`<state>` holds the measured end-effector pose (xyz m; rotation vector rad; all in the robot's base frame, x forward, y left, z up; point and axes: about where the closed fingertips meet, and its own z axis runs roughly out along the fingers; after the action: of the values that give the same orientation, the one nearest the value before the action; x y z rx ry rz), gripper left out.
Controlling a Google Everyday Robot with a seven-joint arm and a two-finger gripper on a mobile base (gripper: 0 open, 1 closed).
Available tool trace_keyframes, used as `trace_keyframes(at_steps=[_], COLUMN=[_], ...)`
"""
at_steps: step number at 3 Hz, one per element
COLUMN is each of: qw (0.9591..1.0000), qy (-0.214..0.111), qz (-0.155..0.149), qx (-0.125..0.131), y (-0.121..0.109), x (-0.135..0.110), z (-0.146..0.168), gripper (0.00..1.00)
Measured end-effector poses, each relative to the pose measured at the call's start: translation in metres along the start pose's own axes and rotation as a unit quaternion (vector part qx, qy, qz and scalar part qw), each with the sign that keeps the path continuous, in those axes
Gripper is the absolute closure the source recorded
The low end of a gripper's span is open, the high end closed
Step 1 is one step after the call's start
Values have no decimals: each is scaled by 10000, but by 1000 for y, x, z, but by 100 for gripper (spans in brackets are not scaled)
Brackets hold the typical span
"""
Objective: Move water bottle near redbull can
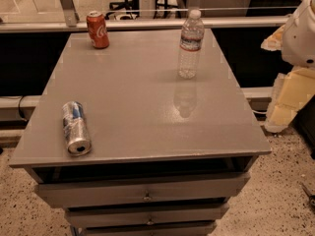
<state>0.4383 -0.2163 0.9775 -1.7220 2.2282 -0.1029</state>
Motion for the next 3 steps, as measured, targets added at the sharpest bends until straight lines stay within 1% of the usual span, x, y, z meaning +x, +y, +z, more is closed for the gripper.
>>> trace_keyframes(at_steps=[1,2,3], qw=[10000,9997,9966], qy=[0,-179,-640], qz=[0,12,138], qx=[1,186,499], y=[0,-18,-66], x=[0,-4,-17], z=[0,7,33], gripper=[0,0,0])
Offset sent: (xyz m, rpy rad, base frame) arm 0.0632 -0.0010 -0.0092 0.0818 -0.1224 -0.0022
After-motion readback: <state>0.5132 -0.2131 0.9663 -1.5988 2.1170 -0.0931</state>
